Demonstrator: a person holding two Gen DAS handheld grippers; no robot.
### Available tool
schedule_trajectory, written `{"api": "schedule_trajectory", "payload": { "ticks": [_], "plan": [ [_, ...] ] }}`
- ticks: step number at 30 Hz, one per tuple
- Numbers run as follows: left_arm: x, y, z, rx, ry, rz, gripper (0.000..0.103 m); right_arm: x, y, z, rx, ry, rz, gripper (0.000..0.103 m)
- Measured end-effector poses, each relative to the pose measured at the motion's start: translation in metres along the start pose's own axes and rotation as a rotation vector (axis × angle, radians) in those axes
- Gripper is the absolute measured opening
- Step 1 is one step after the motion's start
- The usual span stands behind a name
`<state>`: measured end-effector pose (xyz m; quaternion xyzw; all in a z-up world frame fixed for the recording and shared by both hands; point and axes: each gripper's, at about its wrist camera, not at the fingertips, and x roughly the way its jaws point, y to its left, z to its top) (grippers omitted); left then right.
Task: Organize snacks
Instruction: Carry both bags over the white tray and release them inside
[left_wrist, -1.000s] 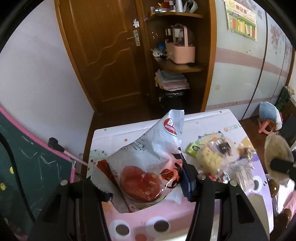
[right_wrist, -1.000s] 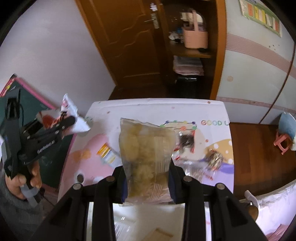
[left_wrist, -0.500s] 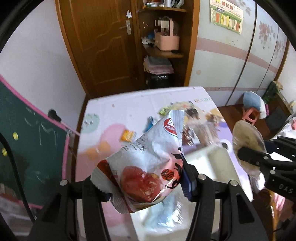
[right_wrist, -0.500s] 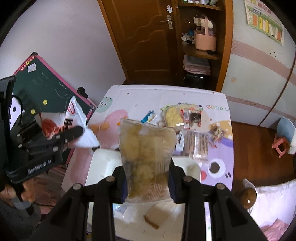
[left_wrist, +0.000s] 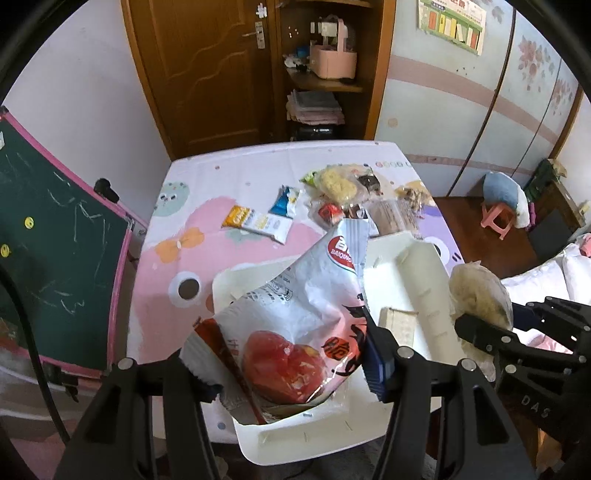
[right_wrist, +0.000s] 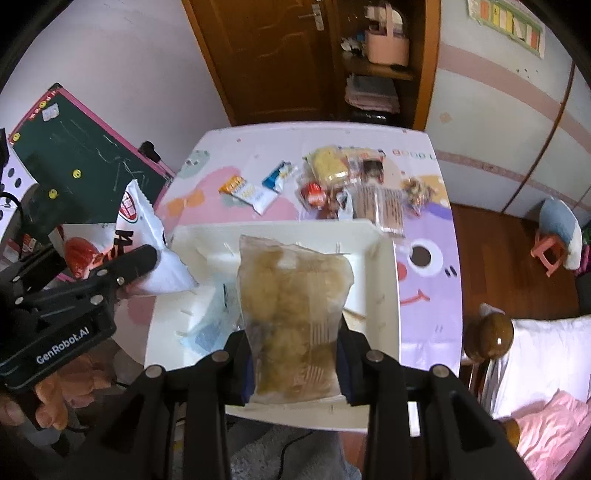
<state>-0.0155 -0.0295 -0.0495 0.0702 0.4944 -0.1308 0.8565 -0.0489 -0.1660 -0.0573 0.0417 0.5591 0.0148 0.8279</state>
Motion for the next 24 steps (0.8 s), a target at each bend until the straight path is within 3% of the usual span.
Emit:
{"api": "schedule_trajectory", "payload": {
  "ticks": [5, 7, 10, 12, 16, 24],
  "plan": [
    [0.004, -0.004, -0.008, 0.013, 0.008, 0.013, 0.059, 0.004, 0.002, -0.010, -0.002, 0.015, -0.025, 0.035],
    [0.004, -0.005, -0.009, 0.015, 0.004, 0.016, 0.064, 0.004, 0.003, -0.011, -0.001, 0.014, -0.036, 0.035],
    [0.002, -0.002, -0.013, 0.002, -0.002, 0.001, 0.085, 0.005, 0.003, -0.010, 0.009, 0.017, -0.041, 0.041],
    [0.000, 0.001, -0.015, -0.009, -0.014, -0.007, 0.091, 0.005, 0.003, -0.010, 0.015, 0.013, -0.045, 0.047],
    [0.000, 0.008, -0.019, -0.036, -0.004, -0.022, 0.093, 0.004, 0.004, -0.009, 0.018, -0.007, -0.053, 0.066],
    [0.004, 0.023, -0.025, -0.088, 0.020, -0.023, 0.093, 0.005, 0.008, -0.008, 0.032, -0.008, -0.045, 0.069]
  ]
}}
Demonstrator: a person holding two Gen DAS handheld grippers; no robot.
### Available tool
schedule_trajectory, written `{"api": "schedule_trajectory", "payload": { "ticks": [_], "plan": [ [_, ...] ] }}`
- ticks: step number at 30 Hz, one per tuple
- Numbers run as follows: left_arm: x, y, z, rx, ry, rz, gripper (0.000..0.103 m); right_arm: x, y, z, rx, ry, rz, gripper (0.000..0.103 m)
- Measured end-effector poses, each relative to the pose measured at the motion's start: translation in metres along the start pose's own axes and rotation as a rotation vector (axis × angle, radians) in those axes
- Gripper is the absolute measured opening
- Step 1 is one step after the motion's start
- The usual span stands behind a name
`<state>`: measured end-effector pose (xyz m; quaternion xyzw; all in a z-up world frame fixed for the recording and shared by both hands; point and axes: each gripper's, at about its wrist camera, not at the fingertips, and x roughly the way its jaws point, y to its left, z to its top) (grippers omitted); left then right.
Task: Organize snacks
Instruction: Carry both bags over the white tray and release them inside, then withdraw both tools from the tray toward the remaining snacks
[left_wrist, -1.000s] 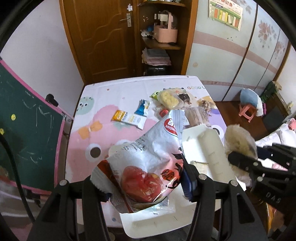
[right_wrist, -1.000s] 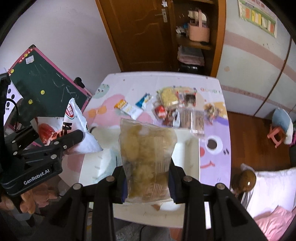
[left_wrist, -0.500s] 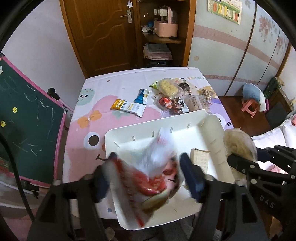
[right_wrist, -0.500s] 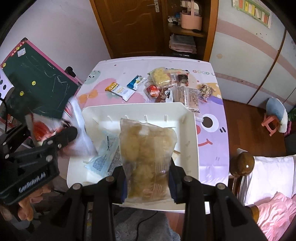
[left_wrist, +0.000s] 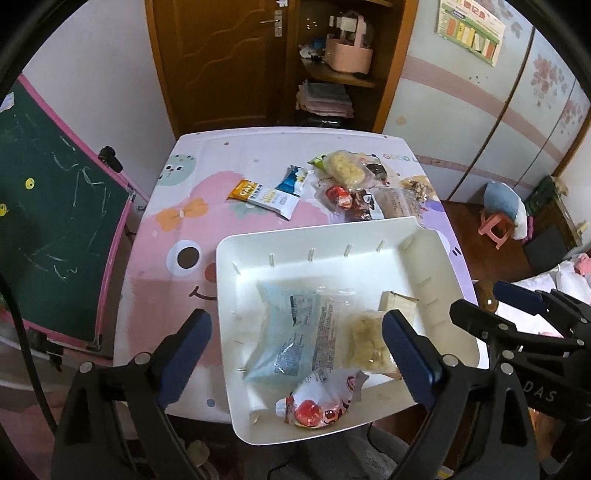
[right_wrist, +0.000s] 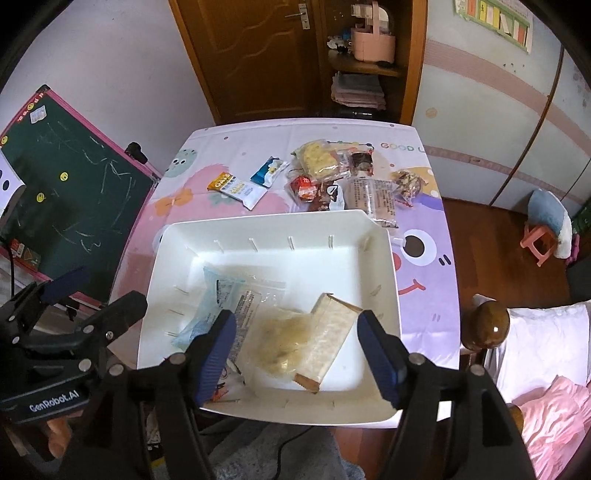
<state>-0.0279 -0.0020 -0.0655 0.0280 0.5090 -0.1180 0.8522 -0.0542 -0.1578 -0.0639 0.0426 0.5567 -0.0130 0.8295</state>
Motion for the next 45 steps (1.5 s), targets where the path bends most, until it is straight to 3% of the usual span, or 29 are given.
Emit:
{"api": "schedule_trajectory", "payload": {
  "ticks": [17, 28, 40, 45],
  "plan": [
    [-0.009, 0.007, -0.002, -0.022, -0.032, 0.003, 0.093, 0.000, 0.014, -0.002, -0.029, -0.003, 0.023, 0.069],
    [-0.004, 0.009, 0.004, -0.045, -0.009, -0.025, 0.093, 0.000, 0.014, 0.002, -0.029, -0.023, 0.045, 0.069],
    [0.005, 0.005, 0.035, -0.024, -0.026, -0.007, 0.093, -0.005, 0.000, 0.027, 0.011, -0.108, 0.083, 0.069],
    [0.008, 0.005, 0.051, -0.011, -0.034, 0.005, 0.093, -0.003, -0.005, 0.042, 0.033, -0.104, 0.093, 0.069]
  ]
}}
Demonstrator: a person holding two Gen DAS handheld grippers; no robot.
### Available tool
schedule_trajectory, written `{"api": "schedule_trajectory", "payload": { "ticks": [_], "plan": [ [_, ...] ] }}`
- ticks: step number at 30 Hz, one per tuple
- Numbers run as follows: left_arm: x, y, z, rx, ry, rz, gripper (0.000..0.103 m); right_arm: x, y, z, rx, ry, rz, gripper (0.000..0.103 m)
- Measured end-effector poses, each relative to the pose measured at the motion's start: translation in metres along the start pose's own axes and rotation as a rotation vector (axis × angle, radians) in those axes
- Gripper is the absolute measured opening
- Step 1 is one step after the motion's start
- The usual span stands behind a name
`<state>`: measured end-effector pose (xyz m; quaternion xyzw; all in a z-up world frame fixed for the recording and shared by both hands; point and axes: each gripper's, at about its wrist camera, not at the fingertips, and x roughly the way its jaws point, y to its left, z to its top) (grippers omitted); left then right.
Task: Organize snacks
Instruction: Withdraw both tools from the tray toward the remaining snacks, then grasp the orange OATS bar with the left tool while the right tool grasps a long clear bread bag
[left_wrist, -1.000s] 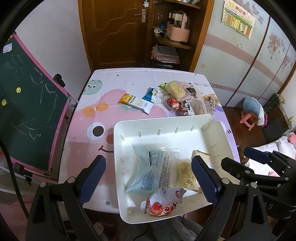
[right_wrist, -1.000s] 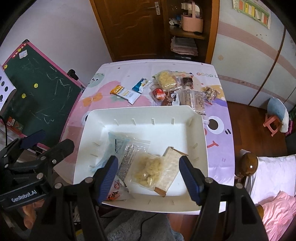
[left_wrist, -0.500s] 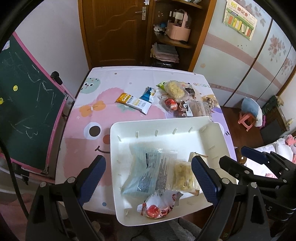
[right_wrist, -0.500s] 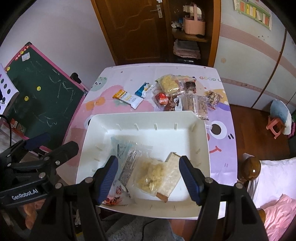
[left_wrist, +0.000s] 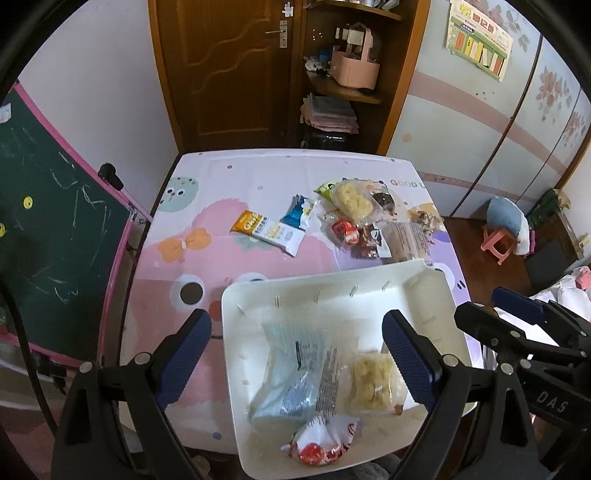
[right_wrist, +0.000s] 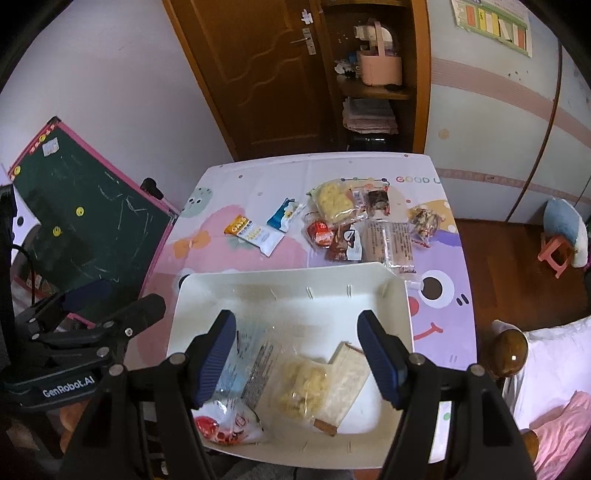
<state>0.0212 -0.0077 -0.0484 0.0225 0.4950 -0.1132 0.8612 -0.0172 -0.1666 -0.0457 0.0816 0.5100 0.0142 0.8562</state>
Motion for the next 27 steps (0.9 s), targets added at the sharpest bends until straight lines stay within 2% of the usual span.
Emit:
{"api": "schedule_trajectory", "payload": {
  "ticks": [3, 9, 15, 19, 24, 27],
  "plan": [
    [0.000, 0.000, 0.014, 0.012, -0.012, 0.011, 0.093, 0.004, -0.003, 0.011, 0.000, 0.020, -0.006, 0.069],
    [-0.004, 0.009, 0.055, 0.025, -0.049, 0.025, 0.093, 0.003, -0.001, 0.041, -0.080, 0.008, -0.093, 0.069],
    [-0.010, 0.022, 0.114, 0.013, -0.113, 0.024, 0.094, -0.010, -0.004, 0.088, -0.145, -0.082, -0.178, 0.069],
    [-0.008, 0.031, 0.152, -0.015, -0.133, 0.005, 0.096, -0.014, -0.009, 0.126, -0.175, -0.156, -0.200, 0.069],
    [0.020, 0.043, 0.189, -0.072, -0.108, 0.010, 0.096, 0.007, -0.022, 0.170, -0.175, -0.152, -0.200, 0.069],
    [0.052, 0.052, 0.199, -0.120, -0.051, 0.012, 0.096, 0.034, -0.028, 0.190, -0.173, -0.096, -0.178, 0.069]
  ]
}}
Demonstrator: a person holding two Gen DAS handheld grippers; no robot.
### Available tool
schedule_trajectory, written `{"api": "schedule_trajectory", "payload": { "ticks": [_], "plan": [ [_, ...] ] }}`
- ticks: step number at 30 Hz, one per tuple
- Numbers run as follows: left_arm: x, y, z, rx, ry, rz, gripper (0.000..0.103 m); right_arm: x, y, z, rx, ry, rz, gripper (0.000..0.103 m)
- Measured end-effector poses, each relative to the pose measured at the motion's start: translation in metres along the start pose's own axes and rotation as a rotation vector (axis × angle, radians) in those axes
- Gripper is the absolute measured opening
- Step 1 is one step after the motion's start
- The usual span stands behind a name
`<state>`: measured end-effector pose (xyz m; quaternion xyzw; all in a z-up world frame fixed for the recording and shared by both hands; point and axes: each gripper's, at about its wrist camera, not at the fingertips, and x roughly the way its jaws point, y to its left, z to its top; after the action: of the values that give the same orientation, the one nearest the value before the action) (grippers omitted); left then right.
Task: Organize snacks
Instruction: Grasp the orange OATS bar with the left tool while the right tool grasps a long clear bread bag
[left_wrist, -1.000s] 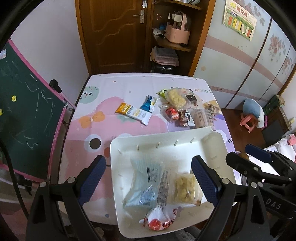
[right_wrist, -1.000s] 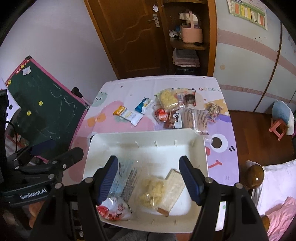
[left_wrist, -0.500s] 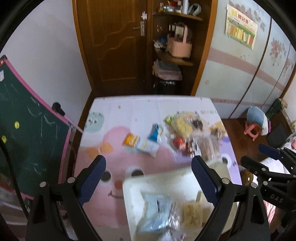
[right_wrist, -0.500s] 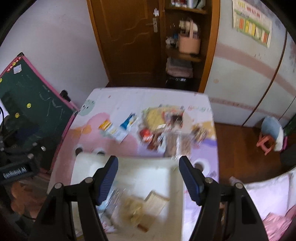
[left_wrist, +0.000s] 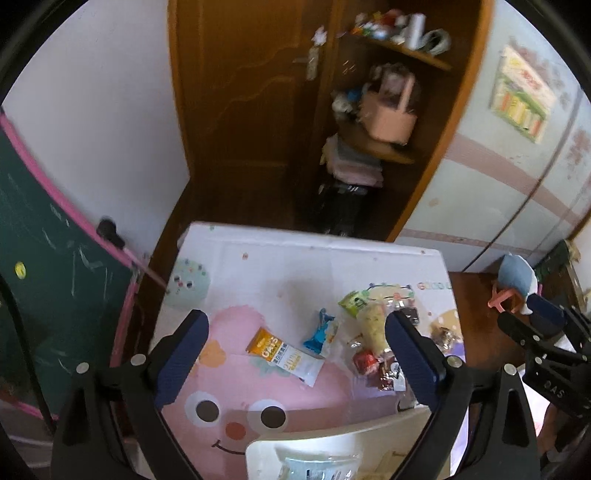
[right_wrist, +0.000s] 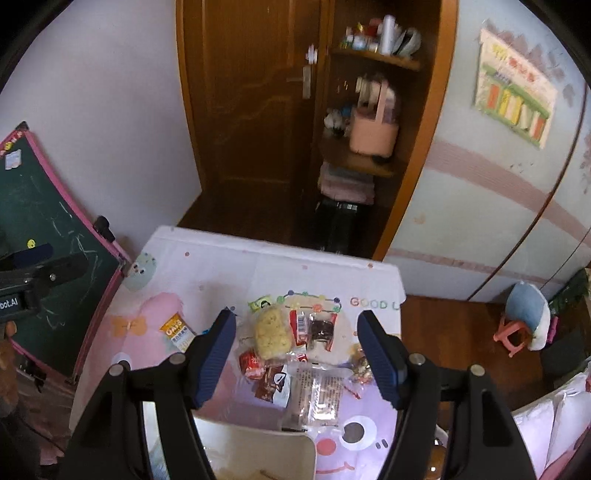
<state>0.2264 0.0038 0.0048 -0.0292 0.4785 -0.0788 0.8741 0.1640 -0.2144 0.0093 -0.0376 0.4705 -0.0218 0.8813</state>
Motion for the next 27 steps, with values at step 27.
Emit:
{"api": "schedule_trajectory", "payload": {
  "ticks": [27],
  "plan": [
    [0.292, 0.050, -0.074, -0.333, 0.564, 0.134, 0.096, 0.266, 0.030, -0.036, -0.018, 0.460, 0.090, 0.068]
  ]
}}
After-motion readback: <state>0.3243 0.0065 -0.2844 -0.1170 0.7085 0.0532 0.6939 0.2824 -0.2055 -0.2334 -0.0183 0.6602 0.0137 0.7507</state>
